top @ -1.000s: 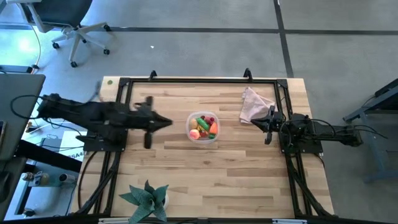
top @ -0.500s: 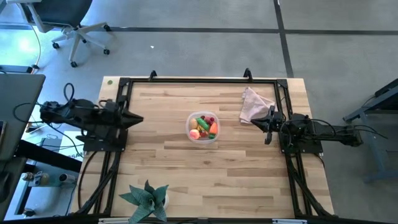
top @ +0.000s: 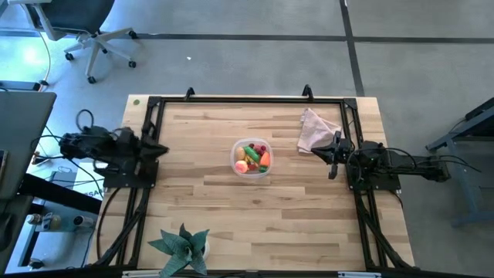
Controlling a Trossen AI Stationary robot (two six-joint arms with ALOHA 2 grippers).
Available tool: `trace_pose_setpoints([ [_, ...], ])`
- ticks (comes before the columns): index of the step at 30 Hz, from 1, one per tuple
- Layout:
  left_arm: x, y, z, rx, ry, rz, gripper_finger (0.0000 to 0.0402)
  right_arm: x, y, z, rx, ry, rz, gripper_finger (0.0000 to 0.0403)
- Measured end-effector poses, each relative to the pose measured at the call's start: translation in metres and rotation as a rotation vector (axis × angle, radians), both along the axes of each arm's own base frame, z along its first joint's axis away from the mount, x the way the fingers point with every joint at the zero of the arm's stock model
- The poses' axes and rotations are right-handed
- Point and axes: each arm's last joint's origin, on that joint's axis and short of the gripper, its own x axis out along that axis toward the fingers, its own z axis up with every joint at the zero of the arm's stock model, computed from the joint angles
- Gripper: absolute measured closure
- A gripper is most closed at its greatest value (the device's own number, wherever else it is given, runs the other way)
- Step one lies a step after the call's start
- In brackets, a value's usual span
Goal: Pick and placing Produce into tupperware
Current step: Return to Home Position
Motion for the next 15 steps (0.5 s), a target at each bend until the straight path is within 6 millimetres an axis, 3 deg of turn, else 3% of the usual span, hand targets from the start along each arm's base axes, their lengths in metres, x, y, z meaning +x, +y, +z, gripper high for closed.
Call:
trace_pose_setpoints([
  [4, 0.011, -0.005, -0.008, 0.043, -0.059, -0.086, 0.0380, 0.000, 0.000, 0.000, 0.000, 0.001, 0.000, 0.0400],
  [15, 0.035, -0.008, -0.054, 0.019, 0.020, -0.069, 0.0380, 0.000, 0.000, 0.000, 0.000, 0.001, 0.001, 0.0400],
])
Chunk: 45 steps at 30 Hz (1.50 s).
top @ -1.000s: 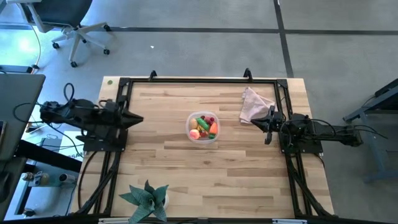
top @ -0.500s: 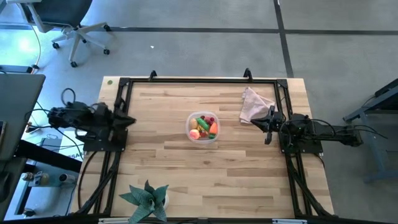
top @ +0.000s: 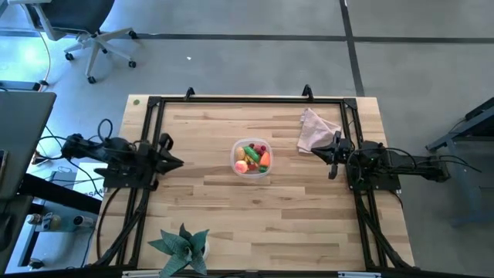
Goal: Pick and placing Produce into tupperware
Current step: Return to Home Position
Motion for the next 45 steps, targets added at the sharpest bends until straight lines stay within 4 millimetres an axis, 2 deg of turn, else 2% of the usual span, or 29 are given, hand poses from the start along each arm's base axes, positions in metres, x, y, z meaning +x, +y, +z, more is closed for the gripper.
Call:
trace_pose_setpoints([
  [10, 0.009, -0.002, -0.032, -0.041, 0.055, -0.006, 0.0380, 0.000, 0.000, 0.000, 0.000, 0.000, 0.002, 0.0400],
  [16, 0.012, -0.001, -0.043, -0.027, 0.102, 0.026, 0.0380, 0.000, 0.000, 0.000, 0.000, -0.001, 0.002, 0.0400],
  [26, 0.010, 0.006, -0.059, 0.057, 0.260, 0.287, 0.0380, 0.000, 0.000, 0.000, 0.000, 0.000, 0.002, 0.0400],
  [45, 0.010, 0.007, -0.058, 0.076, 0.266, 0.325, 0.0380, 0.000, 0.000, 0.000, 0.000, 0.000, 0.002, 0.0400],
])
